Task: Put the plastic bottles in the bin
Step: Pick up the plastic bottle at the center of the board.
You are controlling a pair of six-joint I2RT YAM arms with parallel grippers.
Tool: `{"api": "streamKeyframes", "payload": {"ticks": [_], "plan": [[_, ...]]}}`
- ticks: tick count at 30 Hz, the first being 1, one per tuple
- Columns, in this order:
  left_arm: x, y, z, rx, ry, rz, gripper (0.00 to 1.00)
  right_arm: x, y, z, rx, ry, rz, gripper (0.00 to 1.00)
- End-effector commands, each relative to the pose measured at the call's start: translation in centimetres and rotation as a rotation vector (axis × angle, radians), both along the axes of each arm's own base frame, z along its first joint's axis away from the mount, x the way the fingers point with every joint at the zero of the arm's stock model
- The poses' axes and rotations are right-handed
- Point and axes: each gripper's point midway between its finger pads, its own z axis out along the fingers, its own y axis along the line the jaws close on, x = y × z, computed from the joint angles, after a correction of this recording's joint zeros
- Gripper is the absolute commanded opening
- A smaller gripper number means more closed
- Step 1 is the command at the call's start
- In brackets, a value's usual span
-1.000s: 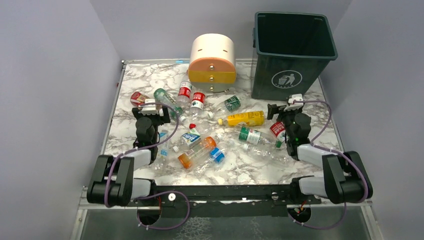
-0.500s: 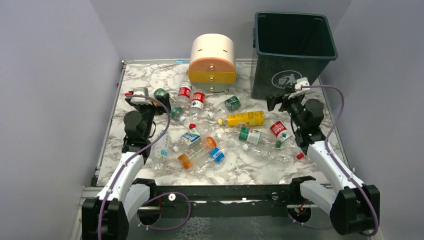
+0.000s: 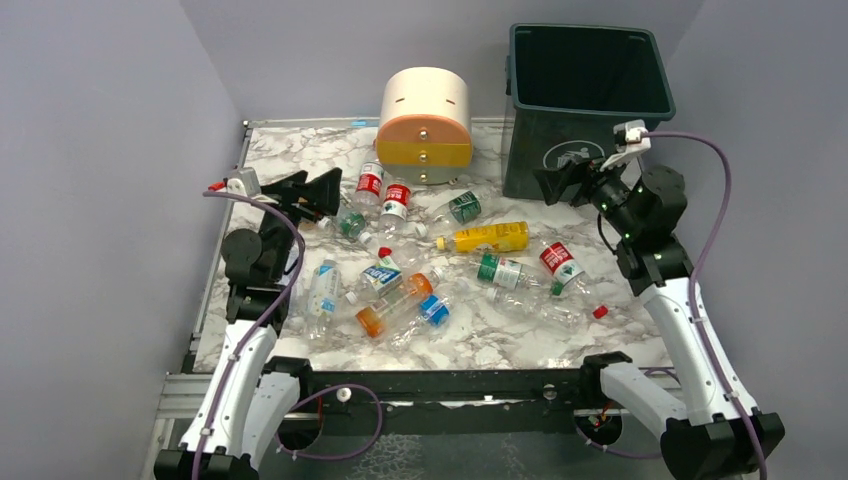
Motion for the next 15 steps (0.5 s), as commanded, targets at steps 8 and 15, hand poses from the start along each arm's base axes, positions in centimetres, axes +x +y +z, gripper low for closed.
{"api": "streamKeyframes", "payload": {"ticks": [8, 15], "plan": [[-0.7, -2.4, 5.3, -0.248, 0.118, -0.161, 0.99, -3.2, 1.8, 1.5, 0.085, 0.212, 0.099, 0.99], [-2.5, -5.1, 6.9, -0.048, 0.141, -0.329, 0.99, -4.4, 3.0, -0.7, 0.139, 0.443, 0.147, 0.99]]}}
